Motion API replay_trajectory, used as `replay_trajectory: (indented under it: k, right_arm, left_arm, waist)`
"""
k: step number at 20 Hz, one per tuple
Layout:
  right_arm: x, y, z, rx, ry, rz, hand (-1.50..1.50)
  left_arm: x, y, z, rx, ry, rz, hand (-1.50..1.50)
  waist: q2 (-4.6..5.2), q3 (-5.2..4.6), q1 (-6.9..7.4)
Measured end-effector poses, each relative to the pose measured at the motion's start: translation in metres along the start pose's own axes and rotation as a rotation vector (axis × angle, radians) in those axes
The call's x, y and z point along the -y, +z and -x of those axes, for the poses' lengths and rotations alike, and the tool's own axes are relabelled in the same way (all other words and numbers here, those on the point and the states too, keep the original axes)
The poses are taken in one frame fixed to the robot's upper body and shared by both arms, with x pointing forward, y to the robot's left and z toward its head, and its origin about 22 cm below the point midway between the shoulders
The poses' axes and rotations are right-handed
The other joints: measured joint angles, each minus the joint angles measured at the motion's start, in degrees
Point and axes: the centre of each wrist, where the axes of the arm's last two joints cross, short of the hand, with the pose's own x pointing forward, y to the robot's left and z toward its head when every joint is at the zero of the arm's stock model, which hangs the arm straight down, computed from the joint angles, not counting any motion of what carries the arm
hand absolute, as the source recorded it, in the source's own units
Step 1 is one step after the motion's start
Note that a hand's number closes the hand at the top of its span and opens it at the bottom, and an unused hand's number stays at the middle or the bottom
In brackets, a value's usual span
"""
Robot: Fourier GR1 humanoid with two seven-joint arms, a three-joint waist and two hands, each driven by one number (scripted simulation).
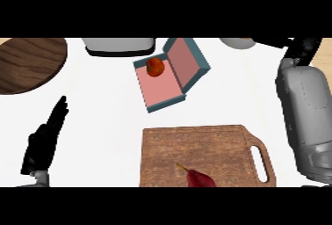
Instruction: Pick the tomato from the cutting board and place it in the cardboard box
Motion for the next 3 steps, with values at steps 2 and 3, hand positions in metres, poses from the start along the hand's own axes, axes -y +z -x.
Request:
replay_trajectory:
  k: [2,3]
  right_arm:
    - [0.031,-0.005,0.007,0.006,-0.001,-0.009,-1.5]
    - [0.047,-0.008,0.009,0.008,0.003,-0.011,-1.5]
  left_arm:
    - [-0.002,0.002,0.0,-0.005,-0.003,-0.003,0.0]
    - [-0.005,0.002,-0.001,-0.004,-0.002,-0.004,0.0]
  waist:
    - [-0.06,0.01,-0.24]
    - [-0.03,0.0,-0.17]
